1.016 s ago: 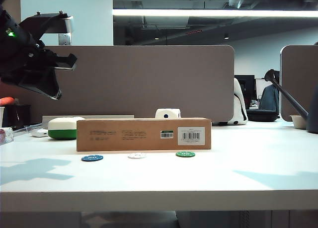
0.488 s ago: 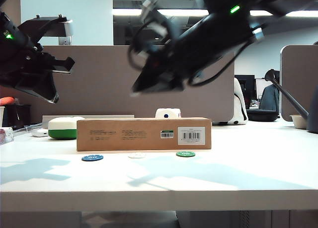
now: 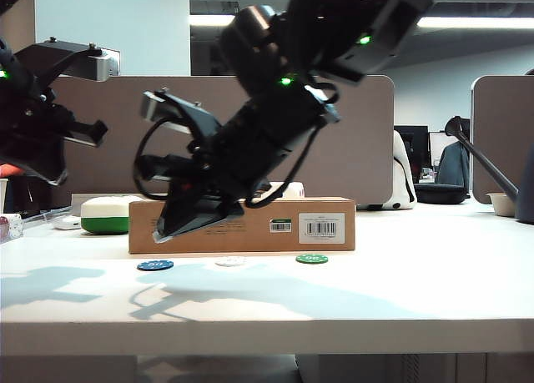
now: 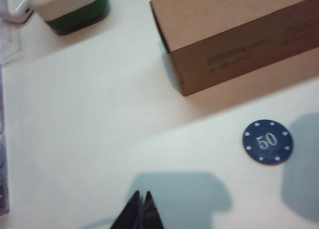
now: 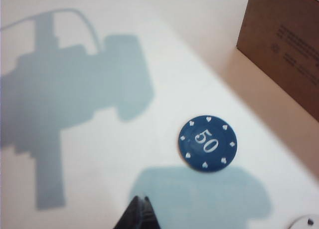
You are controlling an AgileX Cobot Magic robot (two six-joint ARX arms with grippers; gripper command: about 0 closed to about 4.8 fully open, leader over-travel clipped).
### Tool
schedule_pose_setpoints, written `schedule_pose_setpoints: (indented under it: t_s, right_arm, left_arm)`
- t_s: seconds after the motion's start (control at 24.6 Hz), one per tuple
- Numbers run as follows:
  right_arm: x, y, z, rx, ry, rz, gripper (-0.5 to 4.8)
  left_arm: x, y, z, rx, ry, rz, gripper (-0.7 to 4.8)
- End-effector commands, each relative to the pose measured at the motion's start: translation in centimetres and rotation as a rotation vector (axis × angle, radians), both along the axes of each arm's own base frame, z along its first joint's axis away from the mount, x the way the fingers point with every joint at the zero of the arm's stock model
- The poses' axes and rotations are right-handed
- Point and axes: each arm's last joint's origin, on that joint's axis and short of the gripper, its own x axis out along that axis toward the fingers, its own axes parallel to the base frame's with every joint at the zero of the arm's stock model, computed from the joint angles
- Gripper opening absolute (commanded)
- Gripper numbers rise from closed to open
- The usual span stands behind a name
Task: Push the chip with the highest value in the row forward next to the rectangular box.
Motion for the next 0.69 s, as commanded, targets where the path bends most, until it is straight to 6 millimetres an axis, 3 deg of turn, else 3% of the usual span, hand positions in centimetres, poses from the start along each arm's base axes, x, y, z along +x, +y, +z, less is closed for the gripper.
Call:
schedule_pose_setpoints:
  t_s: [0.04,0.69]
  right_arm:
    - [0.4,0.9,0.2,-0.028,-0.022,0.001,-0.05]
    - [0.8,1.9,-0.2,-0.095,-0.049,-0.025,-0.05]
  left_arm:
    - [0.1,0.0,0.4,0.002,-0.019,0.008,-0.05]
    - [0.1,0.0,0.3,0.007,-0.014,0.011,-0.05]
